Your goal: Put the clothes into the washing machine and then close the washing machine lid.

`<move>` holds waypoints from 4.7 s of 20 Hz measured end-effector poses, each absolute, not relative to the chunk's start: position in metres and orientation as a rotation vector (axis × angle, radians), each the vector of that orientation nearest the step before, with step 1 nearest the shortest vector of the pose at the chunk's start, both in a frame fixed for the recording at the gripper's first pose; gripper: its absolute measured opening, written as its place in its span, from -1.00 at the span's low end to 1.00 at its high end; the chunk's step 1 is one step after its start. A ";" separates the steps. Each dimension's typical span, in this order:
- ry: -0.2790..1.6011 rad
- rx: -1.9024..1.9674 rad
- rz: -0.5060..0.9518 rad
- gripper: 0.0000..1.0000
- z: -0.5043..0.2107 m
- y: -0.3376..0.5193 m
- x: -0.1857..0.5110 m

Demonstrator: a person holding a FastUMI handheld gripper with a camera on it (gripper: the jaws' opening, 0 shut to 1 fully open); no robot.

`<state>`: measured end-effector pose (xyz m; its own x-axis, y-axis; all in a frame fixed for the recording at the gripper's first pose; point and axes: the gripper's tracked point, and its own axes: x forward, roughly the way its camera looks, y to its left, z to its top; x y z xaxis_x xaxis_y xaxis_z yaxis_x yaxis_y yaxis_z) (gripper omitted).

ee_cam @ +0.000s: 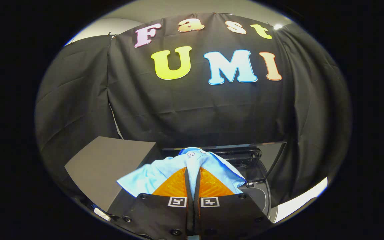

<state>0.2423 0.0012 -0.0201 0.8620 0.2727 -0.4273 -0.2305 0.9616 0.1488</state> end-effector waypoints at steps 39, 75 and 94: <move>0.690 -0.017 0.192 0.03 -0.202 -0.047 0.216; 0.263 0.057 0.116 0.97 -0.061 -0.022 0.400; 0.152 0.047 0.133 0.96 -0.058 -0.028 0.347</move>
<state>0.3470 -0.0281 -0.0577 0.9797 0.1360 -0.1475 -0.1288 0.9900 0.0571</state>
